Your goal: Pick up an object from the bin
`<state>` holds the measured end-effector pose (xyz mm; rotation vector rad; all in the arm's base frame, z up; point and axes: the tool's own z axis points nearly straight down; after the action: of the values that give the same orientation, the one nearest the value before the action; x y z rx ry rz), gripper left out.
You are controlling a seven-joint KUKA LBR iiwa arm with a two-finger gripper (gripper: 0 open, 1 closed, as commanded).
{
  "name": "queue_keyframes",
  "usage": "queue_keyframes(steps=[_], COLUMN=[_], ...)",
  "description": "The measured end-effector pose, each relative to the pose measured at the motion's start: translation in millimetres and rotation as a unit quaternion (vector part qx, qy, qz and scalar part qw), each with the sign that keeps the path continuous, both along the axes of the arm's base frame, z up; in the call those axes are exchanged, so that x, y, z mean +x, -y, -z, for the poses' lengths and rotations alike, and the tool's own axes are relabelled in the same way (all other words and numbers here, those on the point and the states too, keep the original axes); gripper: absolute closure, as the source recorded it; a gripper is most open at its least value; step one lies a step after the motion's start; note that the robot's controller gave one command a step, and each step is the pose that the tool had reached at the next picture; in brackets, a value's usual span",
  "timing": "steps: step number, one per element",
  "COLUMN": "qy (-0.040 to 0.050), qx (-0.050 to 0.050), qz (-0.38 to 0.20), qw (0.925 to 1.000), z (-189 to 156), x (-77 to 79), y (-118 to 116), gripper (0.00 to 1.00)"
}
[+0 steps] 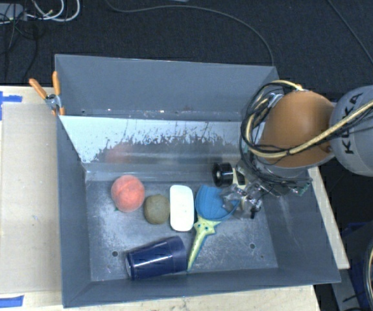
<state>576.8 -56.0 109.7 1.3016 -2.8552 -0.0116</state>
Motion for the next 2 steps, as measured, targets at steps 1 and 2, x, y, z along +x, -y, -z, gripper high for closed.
queue_keyframes(steps=[1,2], qy=[0.0051,0.0021], qx=[-0.001,0.000], qz=[0.000,0.001], qw=[1.0000,1.0000], z=[-15,-26], x=[2.8,1.5], y=[0,0], gripper=[1.00,1.00])
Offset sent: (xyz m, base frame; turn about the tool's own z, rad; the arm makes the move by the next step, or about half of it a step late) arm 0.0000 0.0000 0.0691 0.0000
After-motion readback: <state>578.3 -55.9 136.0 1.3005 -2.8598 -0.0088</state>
